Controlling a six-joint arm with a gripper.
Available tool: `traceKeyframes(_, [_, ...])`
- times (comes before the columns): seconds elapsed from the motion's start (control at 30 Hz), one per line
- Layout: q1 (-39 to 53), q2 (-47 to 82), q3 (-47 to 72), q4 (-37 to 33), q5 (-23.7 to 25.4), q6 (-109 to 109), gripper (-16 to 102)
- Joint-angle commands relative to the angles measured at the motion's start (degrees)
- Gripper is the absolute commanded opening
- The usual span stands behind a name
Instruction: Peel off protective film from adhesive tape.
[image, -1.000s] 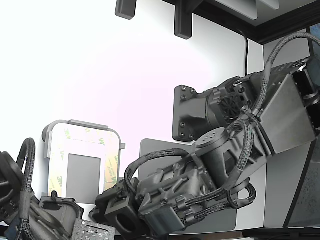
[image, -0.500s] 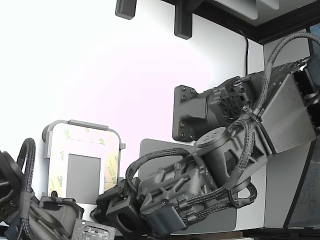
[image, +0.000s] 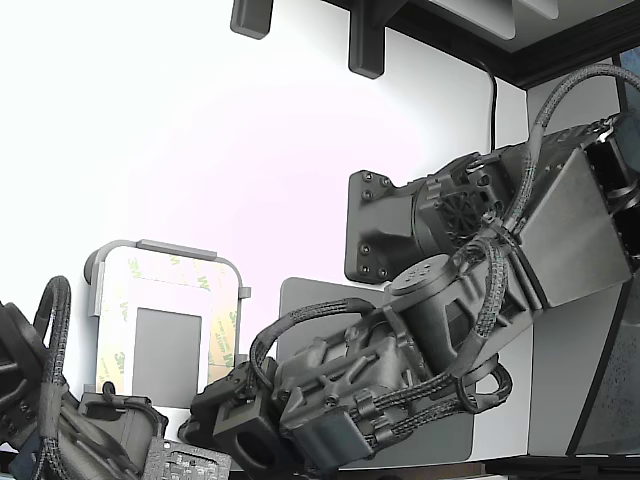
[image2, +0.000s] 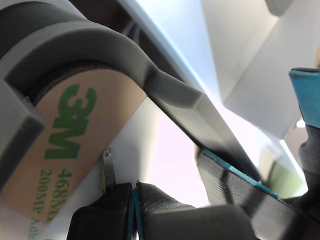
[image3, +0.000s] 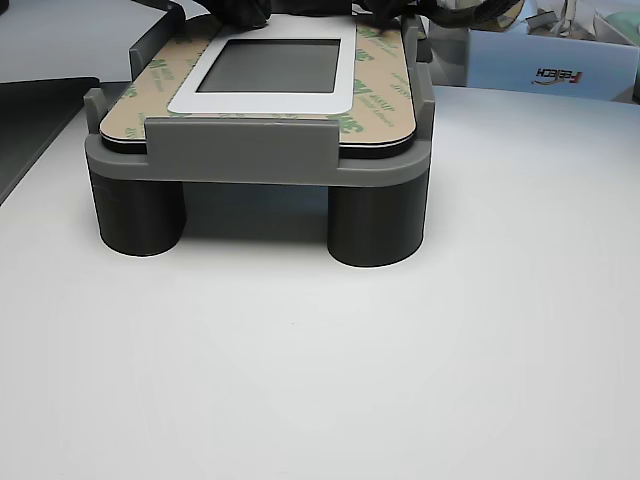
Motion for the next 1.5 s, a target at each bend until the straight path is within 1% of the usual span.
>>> traceKeyframes(0.0, [-0.7, 1.8, -0.1, -1.1, -0.2, -0.2, -7])
traceKeyframes(0.57, [-0.4, 2.5, -0.3, 0.0, -0.2, 1.0, -7])
traceKeyframes(0.8, [-0.8, 0.7, -2.8, 0.9, -0.4, -0.6, -7])
traceKeyframes(0.97, [-1.1, 0.5, -2.1, -0.1, -0.5, -0.9, -8])
traceKeyframes(1.47, [-0.6, 2.2, -0.1, 0.0, 0.2, -1.2, -10])
